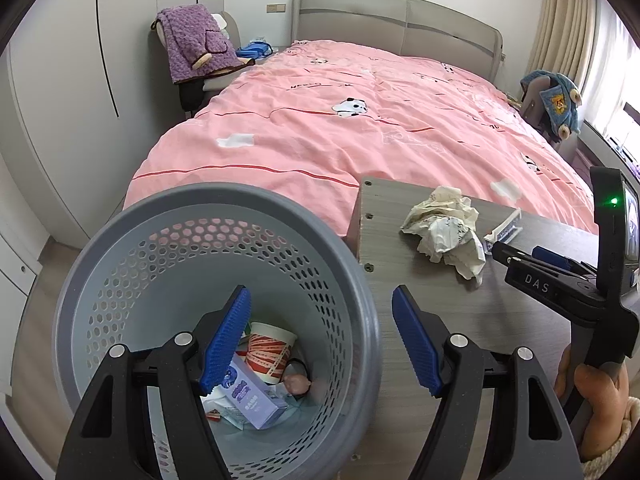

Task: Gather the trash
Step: 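Move both open tools away from the basket back over the table, then lower the right tool onto the blue playing-card pack and close it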

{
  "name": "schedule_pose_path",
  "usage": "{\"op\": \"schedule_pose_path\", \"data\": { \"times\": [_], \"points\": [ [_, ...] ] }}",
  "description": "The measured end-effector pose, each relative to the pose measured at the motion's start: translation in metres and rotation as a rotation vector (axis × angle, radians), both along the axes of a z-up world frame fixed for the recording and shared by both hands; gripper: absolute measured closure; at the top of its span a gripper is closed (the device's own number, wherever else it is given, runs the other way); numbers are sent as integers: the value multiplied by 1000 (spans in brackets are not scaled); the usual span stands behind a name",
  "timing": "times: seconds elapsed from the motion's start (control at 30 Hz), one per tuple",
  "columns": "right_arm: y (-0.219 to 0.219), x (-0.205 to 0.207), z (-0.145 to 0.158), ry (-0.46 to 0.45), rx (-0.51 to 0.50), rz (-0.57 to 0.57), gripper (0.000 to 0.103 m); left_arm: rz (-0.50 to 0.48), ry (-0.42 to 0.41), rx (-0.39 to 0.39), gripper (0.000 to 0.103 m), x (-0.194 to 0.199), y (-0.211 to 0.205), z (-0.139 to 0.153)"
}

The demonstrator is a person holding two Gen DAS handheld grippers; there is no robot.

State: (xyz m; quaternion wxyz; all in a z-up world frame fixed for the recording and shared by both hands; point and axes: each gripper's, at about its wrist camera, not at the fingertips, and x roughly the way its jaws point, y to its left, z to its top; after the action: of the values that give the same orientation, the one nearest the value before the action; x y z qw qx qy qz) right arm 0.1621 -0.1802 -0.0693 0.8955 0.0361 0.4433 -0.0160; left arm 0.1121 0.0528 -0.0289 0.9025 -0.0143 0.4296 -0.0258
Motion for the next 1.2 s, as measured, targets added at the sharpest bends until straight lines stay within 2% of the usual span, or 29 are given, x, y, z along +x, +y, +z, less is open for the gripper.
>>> {"op": "schedule_pose_path", "data": {
  "times": [0.4,0.57,0.8,0.93,1.03,1.13,1.17,1.2],
  "points": [
    [-53,-18,3,-4,5,-114,35,-31,2,0,33,4,-16,-1],
    [-60,-23,12,-42,77,-97,35,-44,2,-1,33,8,-25,-2],
    [-42,0,10,-28,87,-19,36,-66,-4,2,33,15,-41,-2],
    [-36,12,5,2,77,11,49,-69,-9,4,33,19,-48,-1],
    [-30,18,2,10,55,29,53,-72,-3,4,33,23,-52,-2],
    [-28,19,0,10,43,41,69,-76,5,7,33,27,-57,-5],
    [-29,18,0,7,49,43,79,-77,7,10,33,28,-59,-5],
    [-31,17,0,5,59,43,80,-78,9,12,33,29,-60,-6]
  ]
}}
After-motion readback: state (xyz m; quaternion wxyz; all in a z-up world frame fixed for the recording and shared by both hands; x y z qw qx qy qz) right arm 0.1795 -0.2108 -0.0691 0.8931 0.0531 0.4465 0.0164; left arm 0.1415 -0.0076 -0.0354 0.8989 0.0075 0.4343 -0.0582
